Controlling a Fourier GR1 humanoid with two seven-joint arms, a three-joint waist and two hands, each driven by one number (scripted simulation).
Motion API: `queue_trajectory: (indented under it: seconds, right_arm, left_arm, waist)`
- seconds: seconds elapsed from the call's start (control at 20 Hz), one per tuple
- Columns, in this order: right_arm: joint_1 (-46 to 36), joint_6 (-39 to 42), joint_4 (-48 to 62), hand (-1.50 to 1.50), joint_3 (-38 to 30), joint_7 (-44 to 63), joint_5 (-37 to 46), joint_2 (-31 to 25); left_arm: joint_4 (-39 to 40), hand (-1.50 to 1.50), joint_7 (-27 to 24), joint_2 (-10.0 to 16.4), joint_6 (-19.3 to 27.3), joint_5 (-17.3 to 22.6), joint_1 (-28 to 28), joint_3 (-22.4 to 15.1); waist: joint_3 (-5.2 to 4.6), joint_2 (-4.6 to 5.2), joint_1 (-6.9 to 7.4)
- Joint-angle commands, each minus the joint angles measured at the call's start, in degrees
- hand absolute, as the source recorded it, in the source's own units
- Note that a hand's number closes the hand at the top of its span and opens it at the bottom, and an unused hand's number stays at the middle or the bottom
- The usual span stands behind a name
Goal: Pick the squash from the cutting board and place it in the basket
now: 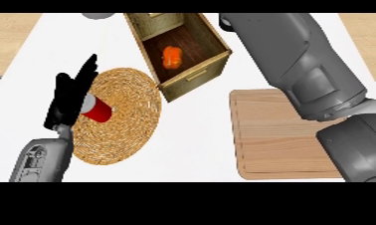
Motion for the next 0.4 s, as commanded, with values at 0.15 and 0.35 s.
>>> queue_trajectory:
  seconds: [0.15, 0.35]
  right_arm:
    - [6.75, 3.32, -7.60, -1.50, -3.88, 0.92, -3.57, -7.23]
    - [17.44, 7.54, -15.56, -1.50, -4.68, -3.52, -5.78, -12.93]
  left_arm:
    - [1.60, 0.00, 0.34, -0.10, 0.87, -0.29, -1.31, 0.87]
    - [-3.72, 0.00, 0.17, 1.66, -1.36, 1.49, 5.16, 1.78]
  waist:
    - [0.04, -0.45, -1.93]
    - [0.11, -1.08, -2.52]
